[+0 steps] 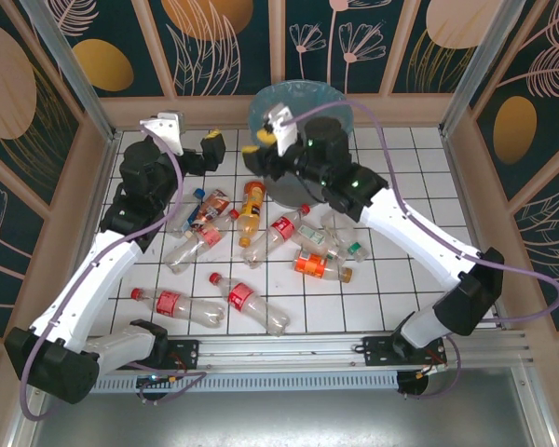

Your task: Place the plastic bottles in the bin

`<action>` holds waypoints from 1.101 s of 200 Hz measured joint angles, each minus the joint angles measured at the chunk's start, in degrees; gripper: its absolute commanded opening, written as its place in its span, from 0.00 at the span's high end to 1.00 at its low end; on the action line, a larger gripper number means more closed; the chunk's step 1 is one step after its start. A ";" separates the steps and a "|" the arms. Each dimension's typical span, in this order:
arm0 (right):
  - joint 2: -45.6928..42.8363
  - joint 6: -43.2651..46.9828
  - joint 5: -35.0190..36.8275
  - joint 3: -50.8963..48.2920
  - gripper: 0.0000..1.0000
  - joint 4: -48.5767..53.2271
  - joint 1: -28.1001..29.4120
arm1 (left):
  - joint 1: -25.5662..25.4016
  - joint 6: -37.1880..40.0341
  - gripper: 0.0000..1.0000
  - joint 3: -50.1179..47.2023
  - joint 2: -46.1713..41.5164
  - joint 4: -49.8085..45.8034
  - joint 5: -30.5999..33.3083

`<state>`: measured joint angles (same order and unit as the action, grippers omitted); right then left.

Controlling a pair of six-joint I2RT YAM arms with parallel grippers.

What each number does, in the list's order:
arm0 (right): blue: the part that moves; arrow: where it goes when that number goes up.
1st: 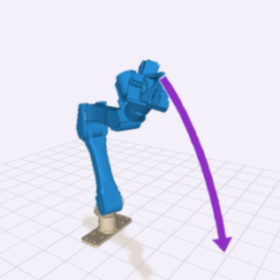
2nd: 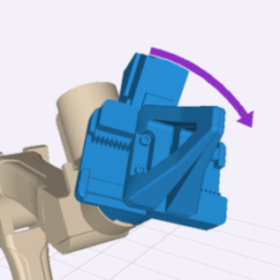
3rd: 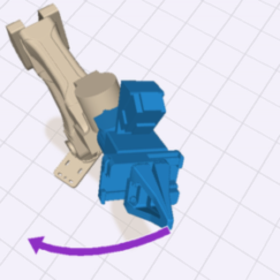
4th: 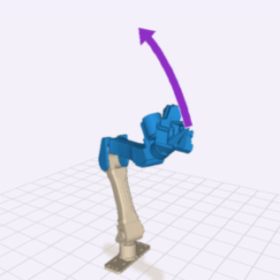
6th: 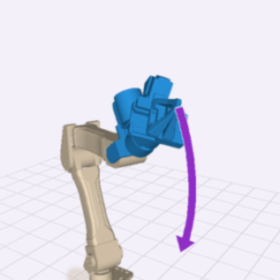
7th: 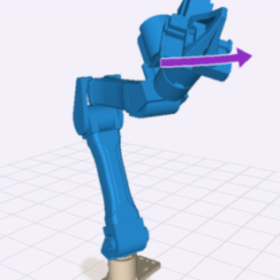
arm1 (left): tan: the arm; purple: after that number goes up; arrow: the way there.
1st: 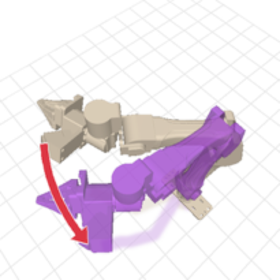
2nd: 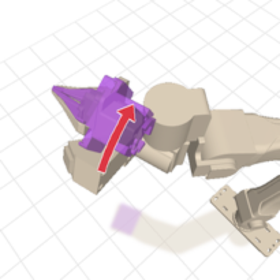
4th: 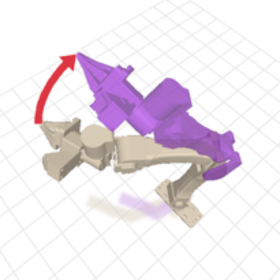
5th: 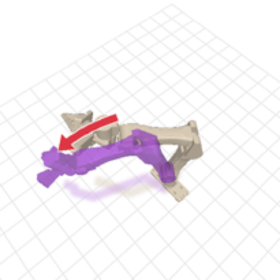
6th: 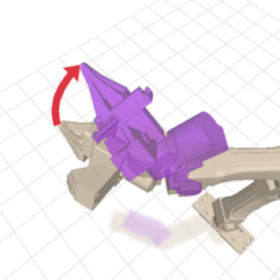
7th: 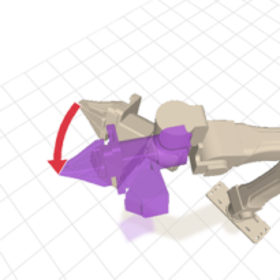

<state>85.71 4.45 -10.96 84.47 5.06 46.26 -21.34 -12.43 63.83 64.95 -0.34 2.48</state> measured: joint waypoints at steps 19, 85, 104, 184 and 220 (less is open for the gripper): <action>-0.55 0.28 0.22 -3.28 0.48 2.71 2.64 | 0.00 -2.49 0.01 -0.33 -0.07 -6.45 -1.25; -1.86 0.22 -2.71 -12.24 0.48 7.58 11.41 | 0.00 -8.87 0.01 -6.10 -4.50 -26.73 -1.92; -0.92 -0.09 -4.66 -11.63 0.51 9.97 14.14 | 0.00 -10.86 0.01 -6.86 -4.52 -30.56 -2.01; 17.40 -1.25 -3.58 -0.76 0.58 25.42 20.63 | 0.00 -20.24 0.01 -16.50 -3.43 -34.38 -3.34; 22.38 -2.03 -2.08 4.83 0.57 29.20 20.85 | 1.14 -21.18 0.01 -18.23 -3.93 -33.94 4.96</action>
<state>108.09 2.42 -13.04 89.30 34.26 67.11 -20.21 -33.61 45.60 61.01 -34.28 7.44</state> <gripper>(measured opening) 0.428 0.988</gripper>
